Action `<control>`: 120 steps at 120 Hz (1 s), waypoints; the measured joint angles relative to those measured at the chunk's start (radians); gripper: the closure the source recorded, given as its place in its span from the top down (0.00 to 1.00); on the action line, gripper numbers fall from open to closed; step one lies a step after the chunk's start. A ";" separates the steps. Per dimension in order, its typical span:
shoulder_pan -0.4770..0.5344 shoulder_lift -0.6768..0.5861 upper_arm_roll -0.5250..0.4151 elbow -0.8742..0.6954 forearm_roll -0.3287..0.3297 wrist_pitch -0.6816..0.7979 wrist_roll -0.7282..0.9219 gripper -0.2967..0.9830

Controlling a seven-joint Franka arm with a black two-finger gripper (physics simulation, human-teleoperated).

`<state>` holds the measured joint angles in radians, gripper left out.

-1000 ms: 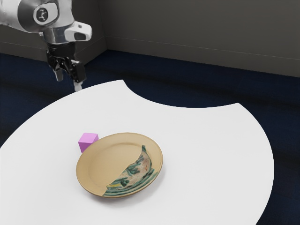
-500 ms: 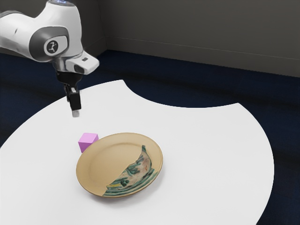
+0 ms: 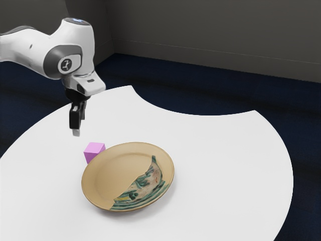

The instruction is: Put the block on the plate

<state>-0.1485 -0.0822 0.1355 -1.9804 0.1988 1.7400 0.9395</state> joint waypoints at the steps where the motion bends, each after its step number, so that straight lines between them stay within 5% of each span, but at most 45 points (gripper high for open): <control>1: 0.001 0.001 -0.001 0.000 0.000 0.001 0.005 0.77; 120: 0.191 0.273 -0.086 0.120 -0.089 0.084 0.322 0.77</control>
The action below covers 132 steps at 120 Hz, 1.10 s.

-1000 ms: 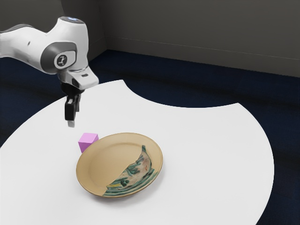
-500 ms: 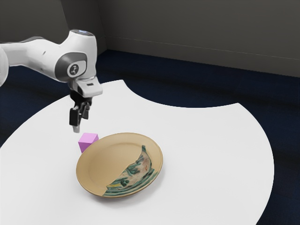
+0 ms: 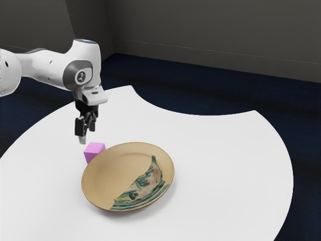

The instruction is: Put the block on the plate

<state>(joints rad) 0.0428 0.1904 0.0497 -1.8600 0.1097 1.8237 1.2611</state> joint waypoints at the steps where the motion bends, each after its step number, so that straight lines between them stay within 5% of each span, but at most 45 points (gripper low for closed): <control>1: 0.002 0.002 0.000 0.001 -0.001 0.000 0.001 0.77; 132: 0.103 0.257 -0.026 0.166 -0.050 0.106 0.095 0.77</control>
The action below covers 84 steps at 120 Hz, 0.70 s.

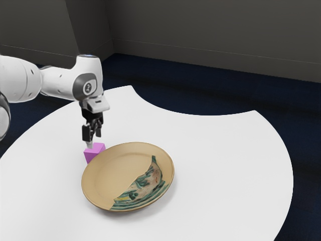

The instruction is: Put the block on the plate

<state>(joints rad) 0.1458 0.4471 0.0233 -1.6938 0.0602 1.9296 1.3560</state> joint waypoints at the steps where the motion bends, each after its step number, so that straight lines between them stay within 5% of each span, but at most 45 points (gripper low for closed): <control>1: 0.001 0.002 0.000 0.000 -0.001 0.001 0.000 0.77; 84: 0.039 0.079 0.003 0.002 -0.009 0.078 0.039 0.77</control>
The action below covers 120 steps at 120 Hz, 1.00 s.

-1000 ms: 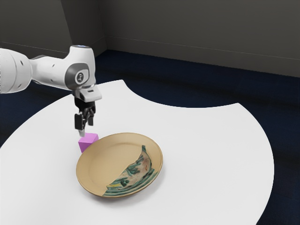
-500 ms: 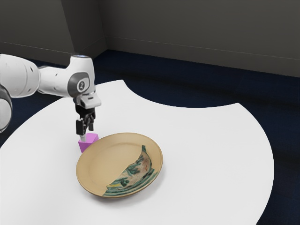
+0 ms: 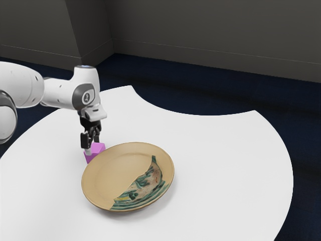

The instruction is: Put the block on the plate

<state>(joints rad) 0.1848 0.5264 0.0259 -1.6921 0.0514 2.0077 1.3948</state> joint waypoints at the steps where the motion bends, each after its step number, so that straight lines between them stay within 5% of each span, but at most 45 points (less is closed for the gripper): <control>1: 0.000 0.001 0.000 0.000 0.000 0.000 0.001 0.77; 47: 0.004 0.023 0.000 0.000 -0.004 0.008 0.018 0.76; 120: 0.008 0.017 0.004 0.000 -0.021 0.021 0.022 0.54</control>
<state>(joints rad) 0.1929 0.5430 0.0301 -1.6924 0.0305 2.0290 1.4171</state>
